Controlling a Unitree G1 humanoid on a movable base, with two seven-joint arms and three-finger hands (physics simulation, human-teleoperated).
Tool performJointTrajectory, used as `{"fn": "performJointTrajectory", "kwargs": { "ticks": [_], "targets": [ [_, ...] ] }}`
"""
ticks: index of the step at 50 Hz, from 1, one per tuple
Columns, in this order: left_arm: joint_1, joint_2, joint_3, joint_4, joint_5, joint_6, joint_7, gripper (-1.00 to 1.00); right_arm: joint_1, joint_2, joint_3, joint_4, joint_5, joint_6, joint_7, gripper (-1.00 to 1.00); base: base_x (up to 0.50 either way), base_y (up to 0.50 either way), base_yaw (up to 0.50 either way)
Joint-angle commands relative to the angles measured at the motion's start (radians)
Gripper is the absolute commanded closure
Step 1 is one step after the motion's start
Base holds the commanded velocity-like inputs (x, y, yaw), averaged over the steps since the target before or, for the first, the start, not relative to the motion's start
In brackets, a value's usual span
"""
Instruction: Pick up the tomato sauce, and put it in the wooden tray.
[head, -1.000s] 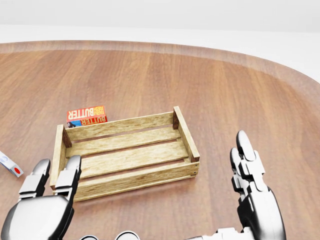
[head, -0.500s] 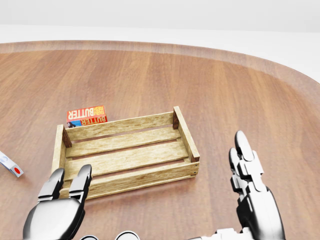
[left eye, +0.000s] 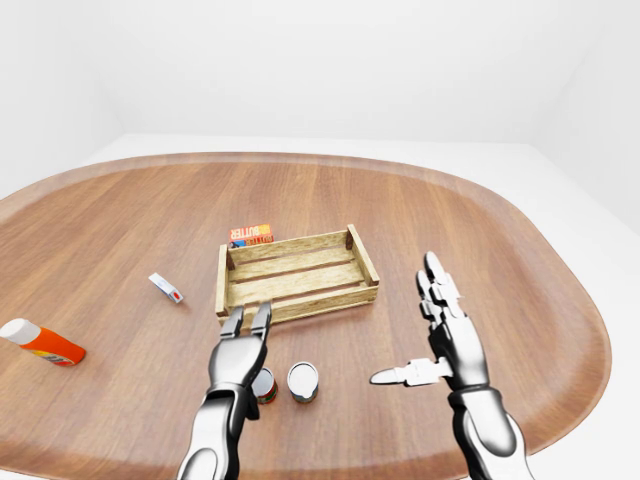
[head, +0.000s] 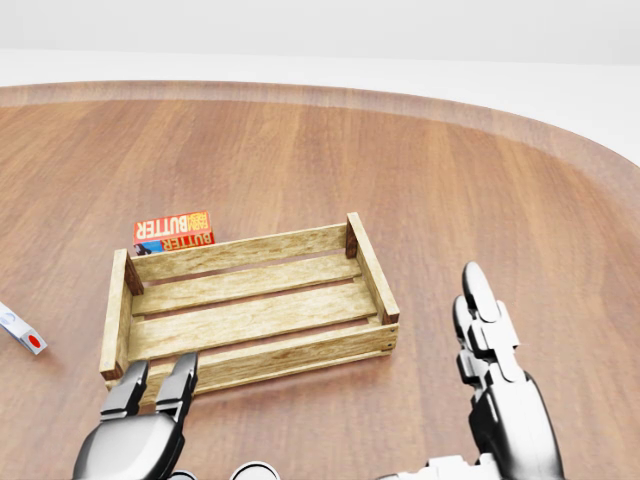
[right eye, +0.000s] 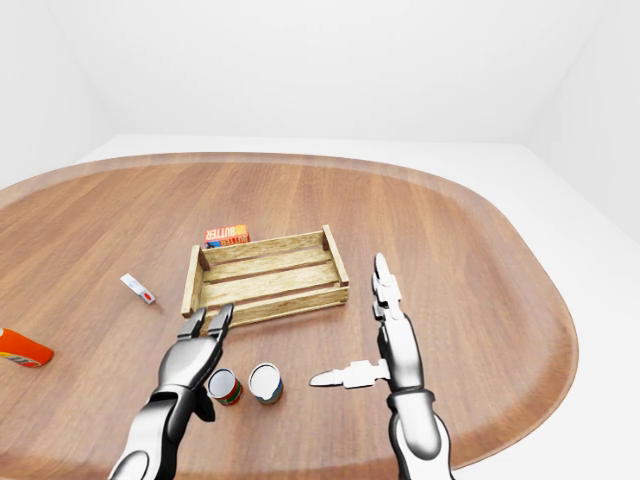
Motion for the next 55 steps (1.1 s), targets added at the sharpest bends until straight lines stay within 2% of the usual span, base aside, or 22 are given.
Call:
{"fn": "performJointTrajectory", "kwargs": {
  "ticks": [1,13,28,36,41,55],
  "targets": [
    [-0.018,0.013,0.000,0.108,-0.043,0.000,0.057,-1.00,-0.004,-0.001,0.005,0.005,-0.009,0.001,-0.002,-1.00,0.00,0.00,0.00],
    [-0.066,0.023,0.011,0.241,-0.095,0.000,0.117,-1.00,-0.005,-0.002,0.007,0.009,-0.010,-0.001,-0.002,-1.00,0.00,0.00,0.00],
    [-0.175,0.027,-0.002,0.486,-0.135,0.000,0.197,-1.00,0.002,-0.002,0.009,-0.004,-0.006,0.000,-0.005,-1.00,0.00,0.00,0.00],
    [-0.197,0.019,-0.033,0.555,-0.127,0.000,0.240,-1.00,0.010,-0.008,0.020,-0.014,-0.011,-0.001,-0.012,-1.00,0.00,0.00,0.00],
    [-0.182,0.019,-0.048,0.542,-0.114,0.000,0.240,-1.00,0.013,-0.008,0.025,-0.017,-0.016,-0.002,-0.012,-1.00,0.00,0.00,0.00],
    [-0.266,0.004,-0.052,0.697,-0.121,0.000,0.281,-1.00,0.014,-0.010,0.028,-0.017,-0.019,-0.001,-0.013,-1.00,0.00,0.00,0.00]
  ]
}}
